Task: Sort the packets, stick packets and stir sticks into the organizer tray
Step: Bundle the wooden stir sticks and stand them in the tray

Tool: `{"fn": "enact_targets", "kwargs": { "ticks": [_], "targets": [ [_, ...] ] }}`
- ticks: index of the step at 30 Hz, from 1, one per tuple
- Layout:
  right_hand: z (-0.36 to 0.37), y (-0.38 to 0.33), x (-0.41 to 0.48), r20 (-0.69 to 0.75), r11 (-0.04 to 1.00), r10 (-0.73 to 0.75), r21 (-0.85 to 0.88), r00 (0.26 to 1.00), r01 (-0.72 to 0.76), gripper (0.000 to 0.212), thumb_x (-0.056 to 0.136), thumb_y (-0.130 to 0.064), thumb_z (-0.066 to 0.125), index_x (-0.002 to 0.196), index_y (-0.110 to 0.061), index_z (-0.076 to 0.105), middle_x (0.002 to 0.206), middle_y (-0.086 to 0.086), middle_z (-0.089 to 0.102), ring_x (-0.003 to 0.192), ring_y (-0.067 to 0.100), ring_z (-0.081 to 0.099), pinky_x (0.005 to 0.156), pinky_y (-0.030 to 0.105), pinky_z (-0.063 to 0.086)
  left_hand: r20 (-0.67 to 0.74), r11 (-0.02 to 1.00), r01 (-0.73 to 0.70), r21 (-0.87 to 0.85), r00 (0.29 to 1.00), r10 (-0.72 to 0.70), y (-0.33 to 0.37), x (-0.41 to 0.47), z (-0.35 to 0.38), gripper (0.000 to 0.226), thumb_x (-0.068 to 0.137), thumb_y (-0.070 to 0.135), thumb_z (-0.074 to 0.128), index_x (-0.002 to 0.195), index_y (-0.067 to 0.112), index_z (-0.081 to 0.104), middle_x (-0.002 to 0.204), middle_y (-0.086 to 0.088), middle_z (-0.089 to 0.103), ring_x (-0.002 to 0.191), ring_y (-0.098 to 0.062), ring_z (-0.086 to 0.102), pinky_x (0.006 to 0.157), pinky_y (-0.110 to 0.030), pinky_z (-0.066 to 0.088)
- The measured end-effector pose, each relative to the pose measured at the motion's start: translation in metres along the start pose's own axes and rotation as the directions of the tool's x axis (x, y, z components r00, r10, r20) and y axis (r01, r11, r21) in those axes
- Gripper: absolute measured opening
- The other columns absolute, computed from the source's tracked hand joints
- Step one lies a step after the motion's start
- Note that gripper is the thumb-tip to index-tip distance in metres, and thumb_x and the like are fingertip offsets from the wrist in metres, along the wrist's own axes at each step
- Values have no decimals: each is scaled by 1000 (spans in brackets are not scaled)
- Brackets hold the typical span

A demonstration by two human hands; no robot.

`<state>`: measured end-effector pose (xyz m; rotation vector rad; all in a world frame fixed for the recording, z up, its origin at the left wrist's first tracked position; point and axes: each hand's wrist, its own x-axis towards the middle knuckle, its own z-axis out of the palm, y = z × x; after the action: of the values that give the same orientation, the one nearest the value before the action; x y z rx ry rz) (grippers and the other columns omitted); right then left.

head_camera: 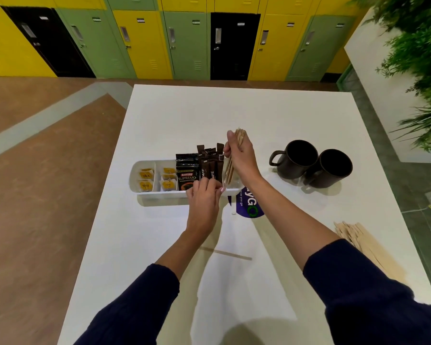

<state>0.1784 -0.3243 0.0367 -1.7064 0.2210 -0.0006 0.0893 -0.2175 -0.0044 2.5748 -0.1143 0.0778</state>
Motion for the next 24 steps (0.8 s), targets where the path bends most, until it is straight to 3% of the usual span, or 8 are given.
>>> {"fn": "enact_targets", "kwargs": {
  "ticks": [3,5,9,12,14,17,21,24],
  "targets": [
    [5,7,1,-3,999,9,-47,1000,-9,24,99,-38,41,84,-20,46,72,-7,54,70,7,53,74,22,44,3,999,-2,-40,1000,2,-2,1,0,20,98,25,45,106,13,59,106,-5,56,102,-20,43,84,-22,17],
    [7,7,2,-8,998,7,-64,1000,-8,24,99,-39,41,80,-23,43,73,-9,51,69,6,50,68,14,41,8,998,3,-68,1000,-3,-3,1,0,19,97,24,46,104,14,60,105,-5,56,102,-20,43,83,-21,16],
    [10,7,4,-3,996,-11,-86,1000,11,29,98,-37,45,73,-26,34,69,-9,35,62,6,35,60,18,35,10,994,22,-105,1000,-21,-5,2,2,19,96,25,47,102,13,61,103,-5,56,100,-20,43,83,-22,17],
    [10,9,7,27,997,21,-74,999,-19,21,97,-38,47,85,-22,40,75,-7,43,68,8,44,59,12,38,5,992,26,-125,1000,-25,-6,2,2,18,96,24,48,101,14,61,102,-4,56,99,-19,43,82,-22,17],
    [10,10,9,51,997,44,-67,998,-40,26,95,-41,49,100,-16,45,89,-4,54,85,11,55,66,13,41,1,991,21,-133,1000,-21,-6,3,2,18,96,25,48,100,14,61,102,-4,56,99,-18,42,83,-22,17],
    [8,9,8,68,996,49,-78,997,-44,38,94,-42,51,117,-13,50,115,-1,58,109,14,56,77,14,40,9,994,4,-113,1000,-3,-6,3,1,18,96,26,48,102,14,61,103,-3,56,100,-18,43,84,-23,18],
    [1,8,2,59,992,64,-112,996,-57,50,96,-44,46,137,-16,41,142,1,46,130,14,43,96,19,33,-42,998,-67,-21,997,66,-6,-6,-1,20,90,21,60,108,12,60,109,-8,58,103,-22,47,86,-28,33],
    [-9,6,-6,5,984,33,-174,999,-31,52,97,-42,43,142,-16,36,148,1,38,136,15,37,102,20,29,-72,991,-118,68,990,123,-6,-19,-1,34,80,18,73,111,11,60,111,-11,60,103,-27,54,85,-36,48]
  ]
}}
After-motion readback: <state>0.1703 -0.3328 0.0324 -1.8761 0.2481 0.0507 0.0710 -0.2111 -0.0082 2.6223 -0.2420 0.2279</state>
